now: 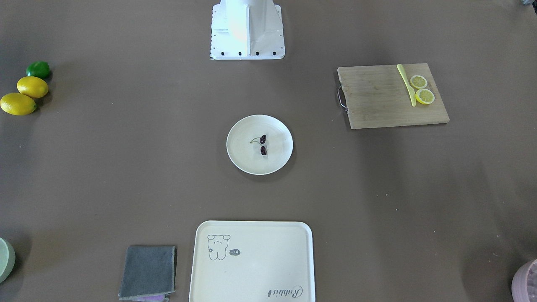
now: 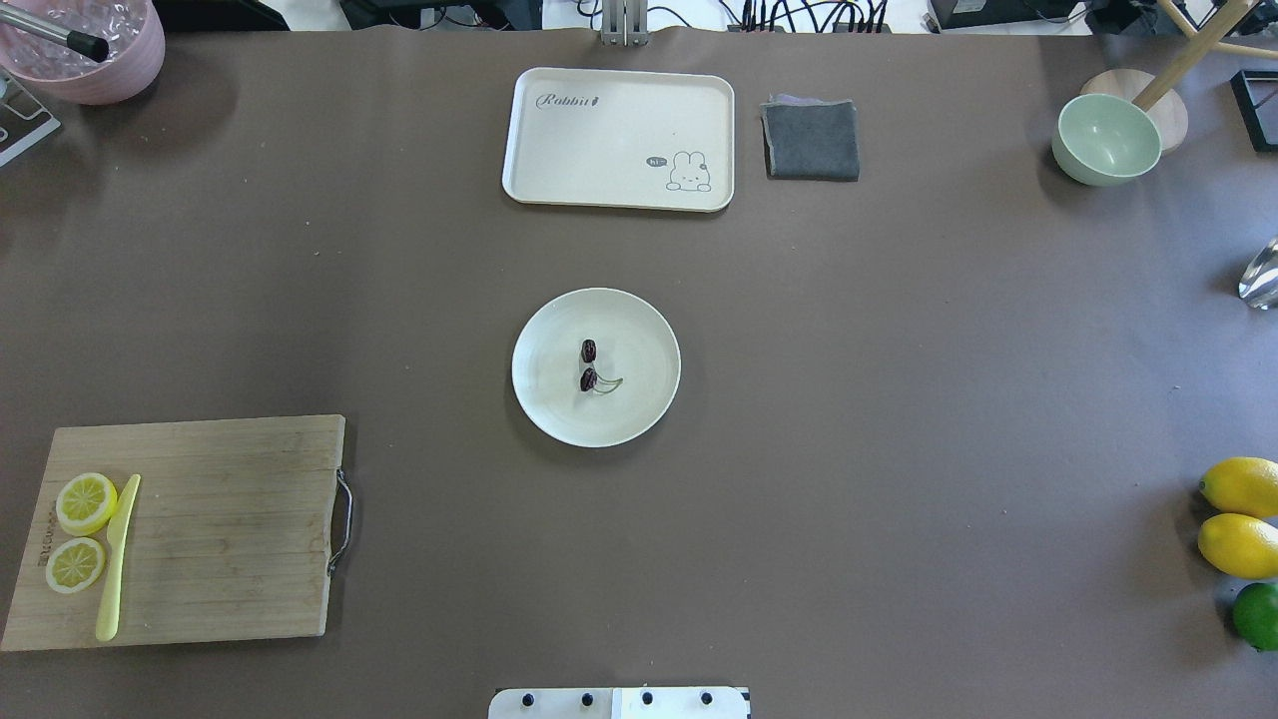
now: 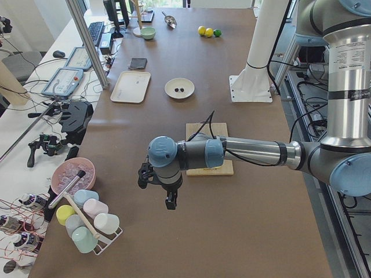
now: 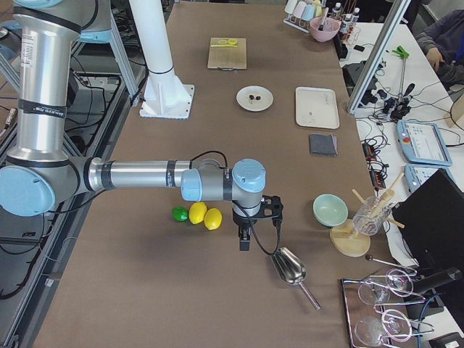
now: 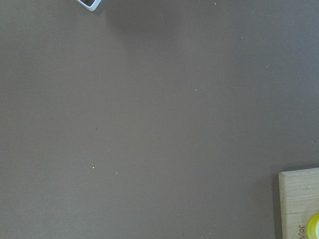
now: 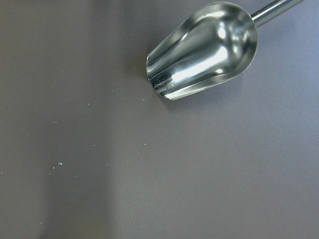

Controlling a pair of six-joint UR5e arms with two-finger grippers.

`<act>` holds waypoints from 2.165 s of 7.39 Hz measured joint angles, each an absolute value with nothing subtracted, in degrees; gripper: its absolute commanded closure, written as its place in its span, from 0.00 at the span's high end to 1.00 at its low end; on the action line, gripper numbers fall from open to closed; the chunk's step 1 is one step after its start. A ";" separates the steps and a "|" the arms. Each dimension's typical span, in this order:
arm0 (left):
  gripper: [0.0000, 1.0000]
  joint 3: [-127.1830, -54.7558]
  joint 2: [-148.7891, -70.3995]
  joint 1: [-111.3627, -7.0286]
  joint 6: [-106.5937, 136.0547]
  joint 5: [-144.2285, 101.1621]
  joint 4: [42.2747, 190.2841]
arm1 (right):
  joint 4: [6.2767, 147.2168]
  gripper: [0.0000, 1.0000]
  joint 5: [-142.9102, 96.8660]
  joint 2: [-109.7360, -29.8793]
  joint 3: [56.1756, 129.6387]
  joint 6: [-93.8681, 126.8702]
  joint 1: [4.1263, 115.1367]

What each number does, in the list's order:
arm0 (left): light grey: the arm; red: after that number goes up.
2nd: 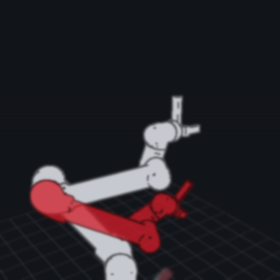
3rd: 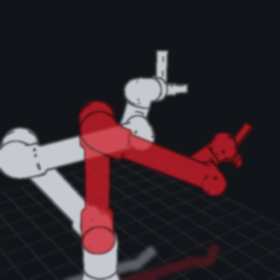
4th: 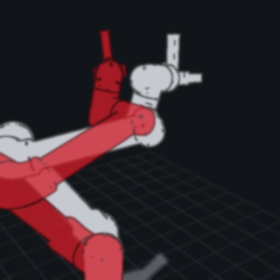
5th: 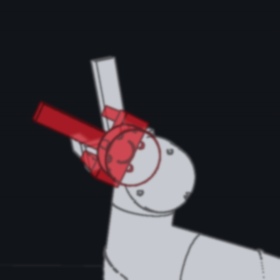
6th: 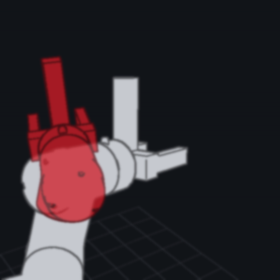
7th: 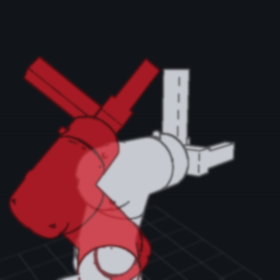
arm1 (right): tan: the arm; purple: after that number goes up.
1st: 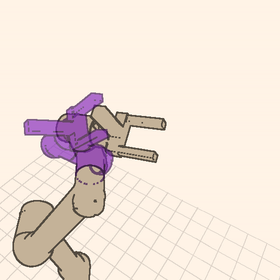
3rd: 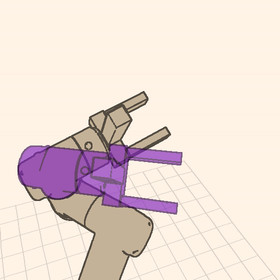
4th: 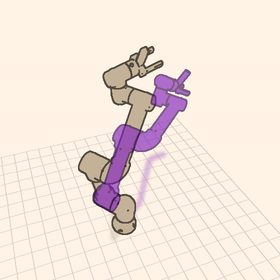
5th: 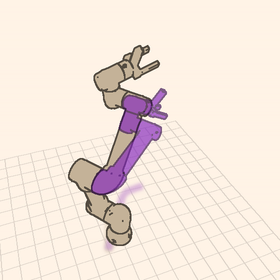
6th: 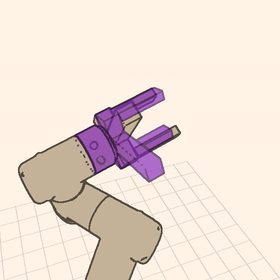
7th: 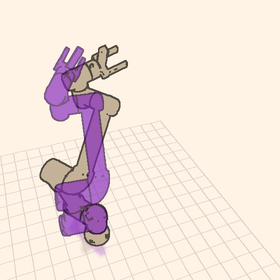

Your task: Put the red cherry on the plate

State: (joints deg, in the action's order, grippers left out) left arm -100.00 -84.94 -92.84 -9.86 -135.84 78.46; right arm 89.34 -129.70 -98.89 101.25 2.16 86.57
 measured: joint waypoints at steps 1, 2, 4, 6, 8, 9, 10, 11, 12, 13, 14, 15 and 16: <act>0.98 -100.01 -84.92 -93.13 -9.90 -135.81 78.45 | 89.40 1.00 -129.76 -98.86 101.30 2.24 86.57; 0.98 -99.98 -84.91 -93.28 -9.90 -135.80 78.45 | 89.45 1.00 -129.86 -98.82 101.37 2.36 86.57; 0.98 -99.94 -84.88 -93.46 -9.85 -135.72 78.39 | 89.45 1.00 -129.90 -98.84 101.37 2.47 86.57; 0.98 -99.92 -84.88 -93.51 -9.86 -134.17 78.33 | 89.40 1.00 -129.90 -98.82 101.38 2.53 86.57; 0.98 -100.05 -84.90 -93.57 -9.95 -131.21 78.33 | 89.39 1.00 -129.97 -98.79 101.42 2.57 86.57; 0.98 -100.04 -84.90 -93.57 -9.93 -130.62 78.39 | 89.39 1.00 -130.01 -98.79 101.42 2.60 86.57; 0.98 -99.96 -84.90 -93.56 -9.86 -130.43 78.44 | 89.39 1.00 -130.11 -98.79 101.43 2.62 86.57; 0.98 -99.93 -84.90 -93.53 -9.80 -130.37 78.47 | 89.38 1.00 -130.24 -98.79 101.42 2.63 86.57; 0.98 -99.90 -84.90 -93.52 -9.77 -130.35 78.48 | 89.39 1.00 -130.32 -98.79 101.42 2.63 86.57; 0.98 -99.87 -84.90 -93.52 -9.74 -130.35 78.48 | 89.38 1.00 -130.38 -98.79 101.43 2.63 86.57; 0.98 -99.87 -84.87 -93.52 -9.72 -130.45 78.49 | 89.38 1.00 -130.43 -98.79 101.43 2.64 86.57; 0.98 -99.92 -84.79 -93.52 -9.73 -130.68 78.49 | 89.37 1.00 -130.48 -98.76 101.42 2.64 86.57; 0.98 -99.97 -84.73 -93.52 -9.75 -130.82 78.49 | 89.33 1.00 -130.50 -98.73 101.45 2.66 86.57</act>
State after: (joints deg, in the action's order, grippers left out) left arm -99.97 -84.73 -93.52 -9.75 -130.82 78.49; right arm 89.33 -130.50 -98.73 101.45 2.66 86.57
